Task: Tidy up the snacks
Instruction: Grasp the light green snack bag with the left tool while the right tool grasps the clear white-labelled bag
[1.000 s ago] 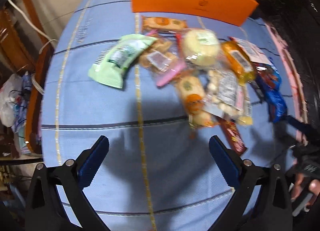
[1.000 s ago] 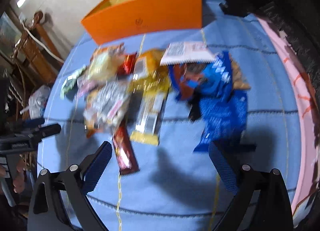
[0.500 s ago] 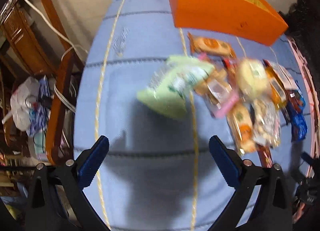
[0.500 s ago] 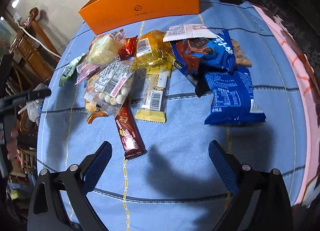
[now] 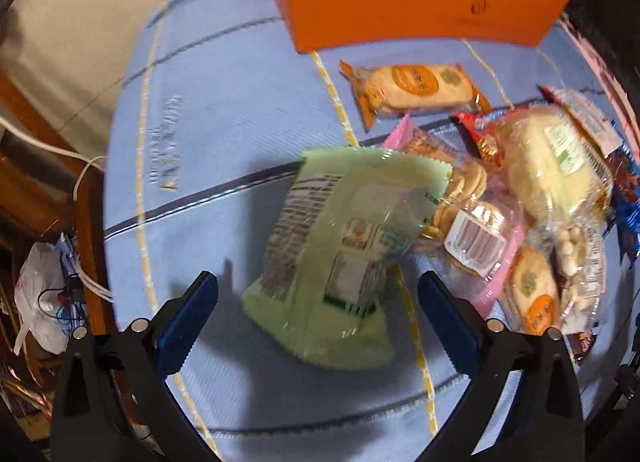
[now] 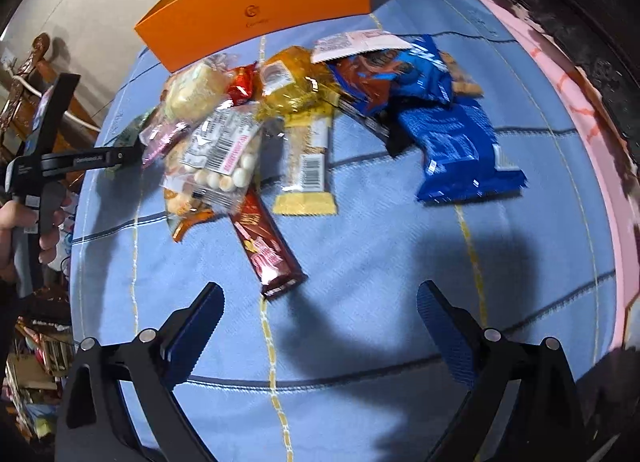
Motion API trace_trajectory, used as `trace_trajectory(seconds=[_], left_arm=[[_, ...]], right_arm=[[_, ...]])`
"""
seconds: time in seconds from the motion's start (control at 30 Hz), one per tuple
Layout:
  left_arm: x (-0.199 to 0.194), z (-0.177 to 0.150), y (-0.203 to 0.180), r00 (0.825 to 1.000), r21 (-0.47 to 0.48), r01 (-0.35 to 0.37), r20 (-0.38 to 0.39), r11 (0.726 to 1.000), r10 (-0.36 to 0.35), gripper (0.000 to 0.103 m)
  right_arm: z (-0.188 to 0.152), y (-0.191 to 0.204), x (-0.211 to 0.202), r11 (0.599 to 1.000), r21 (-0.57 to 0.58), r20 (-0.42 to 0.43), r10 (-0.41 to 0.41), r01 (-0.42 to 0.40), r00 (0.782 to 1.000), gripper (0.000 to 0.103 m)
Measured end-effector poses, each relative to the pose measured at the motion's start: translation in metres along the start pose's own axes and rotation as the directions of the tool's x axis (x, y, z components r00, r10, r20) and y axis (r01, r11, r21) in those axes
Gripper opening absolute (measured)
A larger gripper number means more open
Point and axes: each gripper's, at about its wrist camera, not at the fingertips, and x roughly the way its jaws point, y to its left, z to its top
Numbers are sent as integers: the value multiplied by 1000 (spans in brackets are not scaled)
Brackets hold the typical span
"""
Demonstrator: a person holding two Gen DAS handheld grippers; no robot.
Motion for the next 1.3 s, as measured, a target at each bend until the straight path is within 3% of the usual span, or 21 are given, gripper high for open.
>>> trace_trajectory(seconds=[0.1,0.27,0.3,0.37,0.53,0.77,0.87,0.97,1.0,1.3], left_arm=[[9,2,-3,999,-13,33,-9,999,-34,98],[18,4,-2,999,-1,32,-20,1000,-32,95],[18,5,0,999,-2,42,-17,999,-42,90],[13,5,-1,999,10,53,10,999,-53,59],[6,0,4,998,-18,59,-6,998,-59,32],[-15,-43,2,988,-50,152,24,987,-151,29],[-20,-64,-5,983,-67,182,15,981,-181,29],[-25,-73,-7,982,-65,188,13,980,-188,29],[-28,-75,-8,982,-64,187,12,980,-186,29],[-20,-86,-3,977,-99,209,-20,973,-212,30]], right_arm=[[-3,-7,0,999,52,7,-16,16,1000,98],[0,-8,1,996,87,14,-32,30,999,98],[1,-6,1,996,85,14,-33,31,999,98],[5,1,2,997,74,14,-34,32,999,98],[26,30,7,999,22,33,-46,45,998,98],[77,65,32,1000,10,13,9,-9,1000,98],[88,74,41,999,16,-1,-35,35,999,95],[92,82,49,999,-8,-17,-44,44,999,64],[94,84,54,999,-10,-33,-35,34,999,62],[105,103,74,1000,-10,-83,-13,13,996,63]])
